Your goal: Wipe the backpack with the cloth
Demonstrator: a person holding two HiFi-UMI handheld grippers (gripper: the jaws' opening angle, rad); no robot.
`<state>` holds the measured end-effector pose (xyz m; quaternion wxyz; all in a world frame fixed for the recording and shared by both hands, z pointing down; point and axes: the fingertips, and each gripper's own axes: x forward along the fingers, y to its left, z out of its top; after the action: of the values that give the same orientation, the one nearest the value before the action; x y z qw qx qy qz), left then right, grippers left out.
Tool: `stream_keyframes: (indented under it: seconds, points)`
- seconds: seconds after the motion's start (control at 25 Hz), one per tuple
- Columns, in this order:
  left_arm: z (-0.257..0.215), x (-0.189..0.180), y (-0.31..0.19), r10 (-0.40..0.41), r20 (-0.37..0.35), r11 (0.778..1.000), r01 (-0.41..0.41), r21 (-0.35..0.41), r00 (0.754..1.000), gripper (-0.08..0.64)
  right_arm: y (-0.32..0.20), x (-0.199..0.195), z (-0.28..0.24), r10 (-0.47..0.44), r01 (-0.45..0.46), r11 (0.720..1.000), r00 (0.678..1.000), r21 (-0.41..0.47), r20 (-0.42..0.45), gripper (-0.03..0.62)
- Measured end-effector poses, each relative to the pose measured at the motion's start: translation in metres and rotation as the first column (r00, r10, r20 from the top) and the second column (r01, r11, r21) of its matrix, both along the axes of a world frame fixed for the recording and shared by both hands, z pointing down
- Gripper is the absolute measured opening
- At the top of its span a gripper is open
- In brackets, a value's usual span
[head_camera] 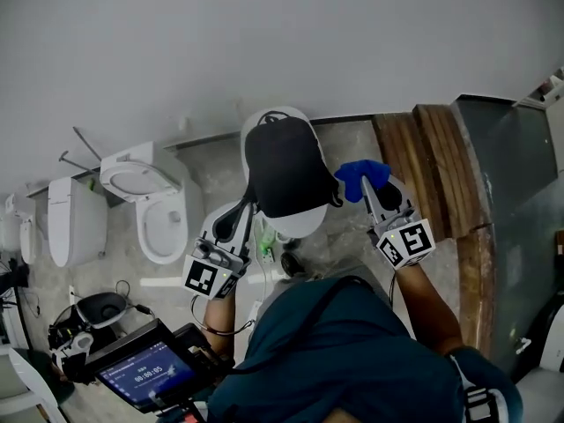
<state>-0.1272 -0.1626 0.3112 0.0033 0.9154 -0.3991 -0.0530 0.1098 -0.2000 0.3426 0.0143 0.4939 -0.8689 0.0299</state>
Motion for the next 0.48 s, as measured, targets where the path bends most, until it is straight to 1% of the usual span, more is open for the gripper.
stream_keyframes:
  seconds: [0.12,0.24,0.36,0.4,0.48]
  points:
    - [0.012,-0.012,-0.025,-0.008,0.02,1.0,0.008,-0.012,1.0,0.005,-0.035,0.002,0.047,0.037,-0.036,0.993,0.999,-0.115,0.005,0.051]
    - [0.035,-0.018,-0.052,-0.004,0.016,0.999,0.005,-0.048,1.0,0.005,-0.074,0.009,0.111,0.083,-0.082,0.97,0.997,-0.23,-0.004,0.051]
    - [0.065,-0.02,-0.075,-0.017,0.047,0.995,0.022,-0.099,0.999,0.005,-0.106,0.016,0.187,0.131,-0.118,0.925,0.991,-0.36,0.011,0.051]
    - [0.075,-0.018,-0.081,-0.022,0.055,0.993,0.028,-0.115,0.998,0.004,-0.114,0.019,0.215,0.144,-0.127,0.906,0.989,-0.404,0.012,0.051]
    - [0.093,-0.013,-0.094,-0.032,0.058,0.988,0.041,-0.151,0.998,0.005,-0.128,0.027,0.273,0.168,-0.143,0.858,0.986,-0.493,0.006,0.052]
